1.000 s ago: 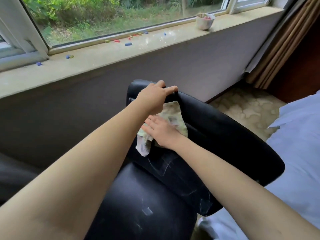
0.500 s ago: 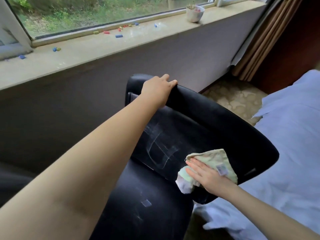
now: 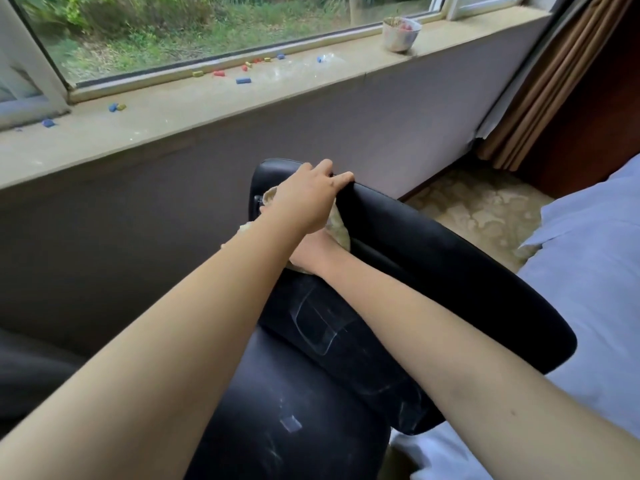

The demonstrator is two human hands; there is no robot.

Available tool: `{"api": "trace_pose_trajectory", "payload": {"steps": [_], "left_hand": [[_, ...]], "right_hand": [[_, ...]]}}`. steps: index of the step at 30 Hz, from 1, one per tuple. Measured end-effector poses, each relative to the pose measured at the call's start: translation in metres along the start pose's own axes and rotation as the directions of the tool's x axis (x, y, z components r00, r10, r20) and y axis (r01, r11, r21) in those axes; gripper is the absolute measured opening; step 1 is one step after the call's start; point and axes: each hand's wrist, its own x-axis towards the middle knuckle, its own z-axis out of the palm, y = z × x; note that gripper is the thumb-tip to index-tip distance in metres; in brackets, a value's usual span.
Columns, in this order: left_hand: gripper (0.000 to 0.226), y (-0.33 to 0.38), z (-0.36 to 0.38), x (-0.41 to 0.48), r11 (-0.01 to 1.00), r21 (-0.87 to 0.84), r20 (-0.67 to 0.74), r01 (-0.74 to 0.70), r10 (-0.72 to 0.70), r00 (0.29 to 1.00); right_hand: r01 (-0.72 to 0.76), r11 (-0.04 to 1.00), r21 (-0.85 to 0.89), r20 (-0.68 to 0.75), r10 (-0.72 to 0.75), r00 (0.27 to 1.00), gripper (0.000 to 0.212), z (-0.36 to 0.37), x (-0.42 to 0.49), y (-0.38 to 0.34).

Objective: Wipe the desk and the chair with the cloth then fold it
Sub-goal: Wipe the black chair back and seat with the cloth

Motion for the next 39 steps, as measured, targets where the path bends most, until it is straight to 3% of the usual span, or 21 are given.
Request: {"api": "trace_pose_trajectory", "payload": {"steps": [2,4,7,9,11,13,15,19,21,24,26,28,30,32,36,39], "left_hand": [[0.063,0.002,-0.001,0.001,1.000,-0.012,0.003,0.009,-0.009,1.000],[0.062,0.005,-0.001,0.001,1.000,-0.017,0.012,0.015,-0.015,1.000],[0.060,0.011,-0.005,0.001,0.999,-0.034,0.027,0.007,-0.006,1.000],[0.061,0.018,-0.007,0.000,0.999,-0.038,0.032,-0.002,0.003,0.999],[0.062,0.025,-0.010,0.000,0.999,-0.043,0.039,0.000,0.001,0.999],[0.063,0.028,-0.013,-0.001,0.999,-0.046,0.052,0.008,-0.006,0.999],[0.066,0.026,-0.015,-0.003,0.999,-0.049,0.070,0.017,-0.013,0.997],[0.070,0.019,-0.015,-0.007,0.998,-0.064,0.079,0.018,-0.013,0.997],[0.070,0.018,-0.014,-0.008,0.997,-0.075,0.074,0.020,-0.015,0.997],[0.069,0.018,-0.013,-0.008,0.996,-0.084,0.069,0.020,-0.014,0.998],[0.070,0.017,-0.012,-0.009,0.996,-0.089,0.064,0.024,-0.018,0.998],[0.071,0.017,-0.011,-0.009,0.996,-0.084,0.054,0.026,-0.021,0.998],[0.071,0.017,-0.010,-0.010,0.996,-0.083,0.045,0.028,-0.024,0.999],[0.069,0.017,-0.010,-0.011,0.994,-0.096,0.047,0.044,-0.039,0.998],[0.069,0.019,-0.011,-0.012,0.992,-0.108,0.054,0.069,-0.063,0.997],[0.070,0.020,-0.010,-0.012,0.991,-0.103,0.058,0.080,-0.074,0.996]], "right_hand": [[0.112,0.994,-0.008,-0.066,-0.113,0.991,0.034,0.003,-0.010,0.003],[0.274,0.961,-0.027,-0.222,-0.273,0.936,0.036,0.016,-0.024,0.012],[0.335,0.909,-0.246,-0.139,-0.375,0.916,0.049,0.052,-0.048,0.037],[0.355,0.929,-0.106,-0.052,-0.361,0.931,0.063,0.074,-0.075,0.049],[0.293,0.955,0.051,0.054,-0.296,0.954,0.071,0.085,-0.105,0.056],[0.195,0.964,0.179,0.019,-0.201,0.979,0.060,0.091,-0.139,0.065],[0.073,0.949,0.308,0.232,-0.150,0.961,0.055,0.094,-0.171,0.067],[-0.155,0.930,0.333,0.374,0.020,0.927,0.051,0.092,-0.206,0.056],[-0.209,0.903,0.376,0.373,0.059,0.926,0.046,0.085,-0.209,0.047],[-0.284,0.843,0.456,0.232,0.195,0.953,0.042,0.061,-0.202,0.037],[-0.254,0.853,0.455,-0.042,0.306,0.951,0.037,0.045,-0.196,0.030],[-0.162,0.926,0.340,-0.387,0.295,0.874,0.041,0.039,-0.190,0.032],[-0.133,0.968,0.214,-0.601,0.238,0.763,0.040,0.045,-0.185,0.041],[-0.149,0.983,0.103,-0.668,0.180,0.722,0.042,0.055,-0.181,0.052],[-0.099,0.967,-0.237,-0.657,-0.084,0.750,0.045,0.082,-0.176,0.070],[-0.047,0.924,-0.380,-0.598,-0.207,0.774,0.047,0.084,-0.159,0.081]]}}
